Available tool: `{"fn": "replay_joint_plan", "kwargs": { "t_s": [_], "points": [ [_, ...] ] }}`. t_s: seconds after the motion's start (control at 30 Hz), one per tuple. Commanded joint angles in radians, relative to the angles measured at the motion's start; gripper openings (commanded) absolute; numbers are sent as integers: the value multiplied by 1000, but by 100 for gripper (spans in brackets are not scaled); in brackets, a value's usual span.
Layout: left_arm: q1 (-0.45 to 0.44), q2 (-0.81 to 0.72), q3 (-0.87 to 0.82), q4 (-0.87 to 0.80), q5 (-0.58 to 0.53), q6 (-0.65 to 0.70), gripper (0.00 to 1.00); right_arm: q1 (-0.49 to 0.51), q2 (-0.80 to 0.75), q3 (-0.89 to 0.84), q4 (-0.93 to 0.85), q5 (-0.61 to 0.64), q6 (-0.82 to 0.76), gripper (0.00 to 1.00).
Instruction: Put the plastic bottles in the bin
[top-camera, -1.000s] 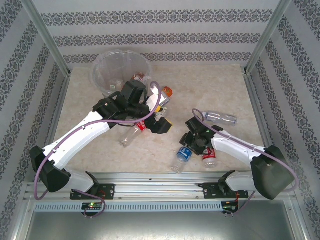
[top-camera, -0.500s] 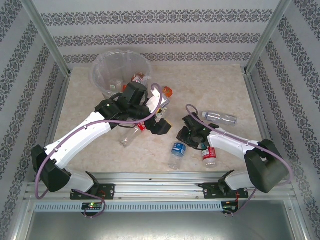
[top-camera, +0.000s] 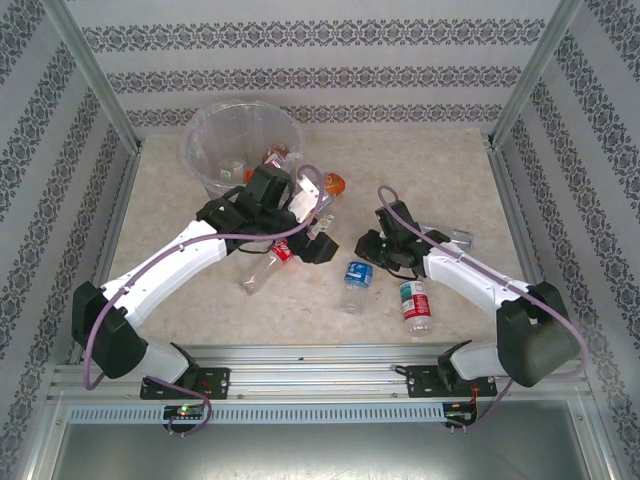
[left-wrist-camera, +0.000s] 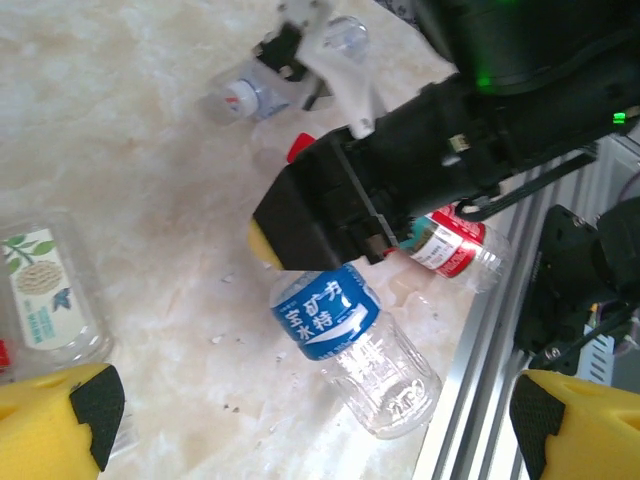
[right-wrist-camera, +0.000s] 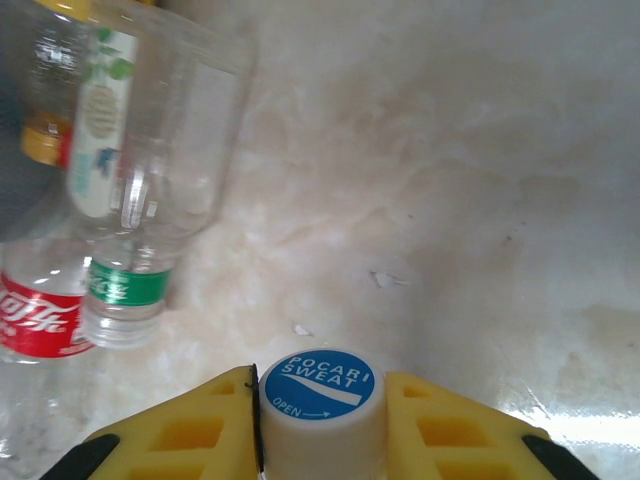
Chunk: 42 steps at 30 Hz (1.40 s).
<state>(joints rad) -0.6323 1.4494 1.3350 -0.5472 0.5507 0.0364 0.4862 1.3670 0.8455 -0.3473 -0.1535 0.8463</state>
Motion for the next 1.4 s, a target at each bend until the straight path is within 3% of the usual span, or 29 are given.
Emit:
{"fn": "replay_joint_plan", "kwargs": {
  "t_s": [0.0, 0.3, 0.5, 0.73, 0.9, 1.27, 1.37],
  "points": [
    [5, -26, -2, 62, 54, -29, 100, -1, -41, 35, -18, -25, -52, 27],
    [5, -28, 11, 90, 53, -103, 100, -15, -180, 13, 93, -19, -109, 26],
    [-5, 18, 28, 176, 6, -273, 100, -51, -283, 54, 74, -48, -184, 26],
    [-62, -10, -71, 364, -41, -443, 100, -99, -340, 109, 88, -128, -225, 27],
    [-110, -5, -135, 509, -38, -500, 100, -122, -342, 145, 127, -193, -212, 27],
    [-167, 74, -125, 597, -19, -529, 100, -145, -358, 155, 200, -303, -154, 27],
    [-169, 80, -124, 600, -36, -529, 94, -148, -366, 145, 221, -318, -135, 27]
  ]
}}
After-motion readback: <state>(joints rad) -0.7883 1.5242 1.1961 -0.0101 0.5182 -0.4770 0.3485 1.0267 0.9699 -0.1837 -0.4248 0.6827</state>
